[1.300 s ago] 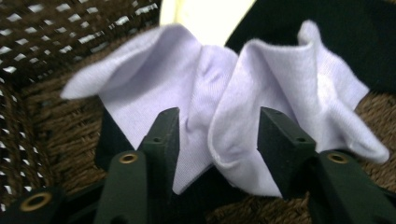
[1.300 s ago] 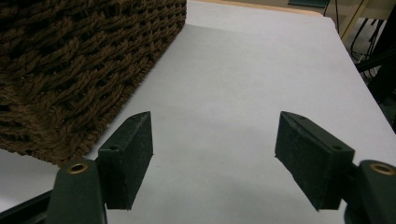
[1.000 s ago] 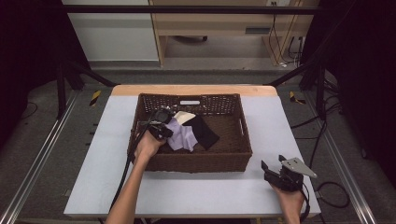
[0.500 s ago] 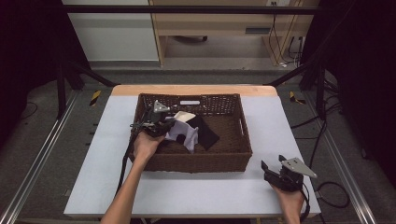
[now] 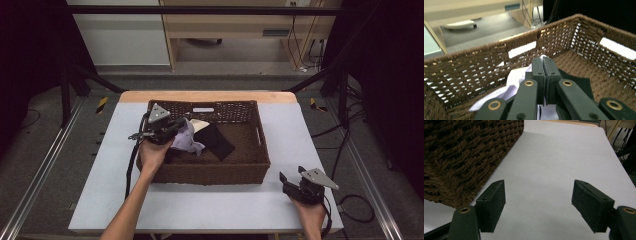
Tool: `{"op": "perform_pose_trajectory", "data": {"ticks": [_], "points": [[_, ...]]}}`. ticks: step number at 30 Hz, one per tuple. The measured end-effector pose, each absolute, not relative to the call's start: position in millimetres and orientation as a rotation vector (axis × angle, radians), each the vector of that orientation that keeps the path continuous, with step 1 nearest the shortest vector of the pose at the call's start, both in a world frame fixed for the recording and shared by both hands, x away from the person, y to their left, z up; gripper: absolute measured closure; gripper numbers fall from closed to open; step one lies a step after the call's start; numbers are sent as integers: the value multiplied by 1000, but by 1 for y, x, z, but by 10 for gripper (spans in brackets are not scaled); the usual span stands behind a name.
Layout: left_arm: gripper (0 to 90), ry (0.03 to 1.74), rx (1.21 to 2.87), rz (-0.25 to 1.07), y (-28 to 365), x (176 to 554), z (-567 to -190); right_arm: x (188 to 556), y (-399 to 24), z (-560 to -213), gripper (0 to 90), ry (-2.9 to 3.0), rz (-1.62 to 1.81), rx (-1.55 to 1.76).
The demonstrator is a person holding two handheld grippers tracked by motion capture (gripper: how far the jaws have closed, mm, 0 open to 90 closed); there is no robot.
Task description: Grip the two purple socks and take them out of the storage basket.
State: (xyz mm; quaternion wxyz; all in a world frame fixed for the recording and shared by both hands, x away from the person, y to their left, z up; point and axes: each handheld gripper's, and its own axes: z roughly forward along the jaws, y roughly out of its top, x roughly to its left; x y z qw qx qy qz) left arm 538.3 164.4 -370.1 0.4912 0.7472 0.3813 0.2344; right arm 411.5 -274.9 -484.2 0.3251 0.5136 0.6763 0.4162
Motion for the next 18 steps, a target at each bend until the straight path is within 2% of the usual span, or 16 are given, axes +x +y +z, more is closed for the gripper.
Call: {"op": "perform_pose_trajectory", "data": {"ticks": [18], "points": [[879,778,1639,565,172,492,-309,411,-275,-484,275,1770,1089,1341]]}}
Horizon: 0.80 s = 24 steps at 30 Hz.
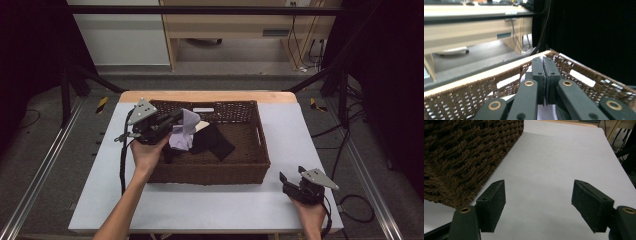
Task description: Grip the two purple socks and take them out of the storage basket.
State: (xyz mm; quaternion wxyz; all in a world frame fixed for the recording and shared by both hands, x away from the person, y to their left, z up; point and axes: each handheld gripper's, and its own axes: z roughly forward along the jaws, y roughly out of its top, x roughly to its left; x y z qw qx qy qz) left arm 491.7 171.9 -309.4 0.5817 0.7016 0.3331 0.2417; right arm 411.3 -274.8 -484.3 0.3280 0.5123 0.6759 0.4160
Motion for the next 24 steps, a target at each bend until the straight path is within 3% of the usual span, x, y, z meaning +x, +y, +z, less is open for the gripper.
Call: {"op": "perform_pose_trajectory", "data": {"ticks": [8,24], "points": [[878,692,1607,559,175,461,-282,411,-275,-484,275,1770,1088,1342],[877,562,1617,531,184,402,-265,411,-275,-484,274,1768,1087,1343]]}}
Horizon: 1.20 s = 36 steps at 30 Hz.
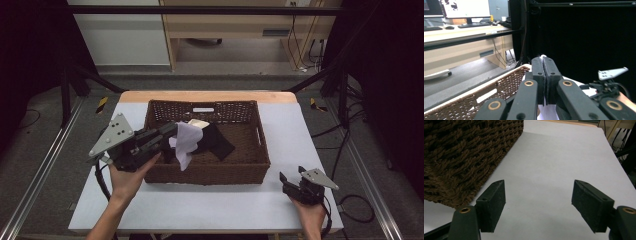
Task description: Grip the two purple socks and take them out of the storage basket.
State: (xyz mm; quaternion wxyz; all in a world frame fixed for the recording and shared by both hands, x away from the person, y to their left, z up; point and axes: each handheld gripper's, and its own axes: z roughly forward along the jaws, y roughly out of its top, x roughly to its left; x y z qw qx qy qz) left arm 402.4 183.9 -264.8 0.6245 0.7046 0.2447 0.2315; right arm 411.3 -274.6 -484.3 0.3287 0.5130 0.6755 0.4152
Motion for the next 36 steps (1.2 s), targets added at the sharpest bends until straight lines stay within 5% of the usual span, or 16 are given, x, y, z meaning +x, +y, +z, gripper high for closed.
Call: {"op": "perform_pose_trajectory", "data": {"ticks": [19,36], "points": [[877,563,1749,429,193,363,-327,410,-274,-484,272,1766,1085,1334],[877,666,1935,303,178,371,-400,410,-274,-484,272,1766,1088,1334]]}}
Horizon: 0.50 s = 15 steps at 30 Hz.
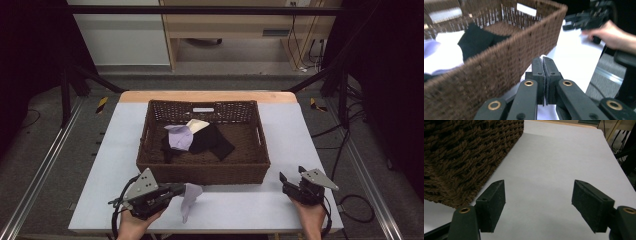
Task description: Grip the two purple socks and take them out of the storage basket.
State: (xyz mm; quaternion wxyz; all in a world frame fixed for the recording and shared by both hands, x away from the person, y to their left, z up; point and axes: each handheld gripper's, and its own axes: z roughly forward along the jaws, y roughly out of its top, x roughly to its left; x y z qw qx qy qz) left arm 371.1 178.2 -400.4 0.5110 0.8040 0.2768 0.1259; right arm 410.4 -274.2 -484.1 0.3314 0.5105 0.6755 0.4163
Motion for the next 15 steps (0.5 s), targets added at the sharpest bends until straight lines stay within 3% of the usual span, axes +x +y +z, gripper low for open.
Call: {"op": "perform_pose_trajectory", "data": {"ticks": [15], "points": [[870,748,2074,258,166,386,-453,407,-277,-484,254,1738,1126,1321]]}}
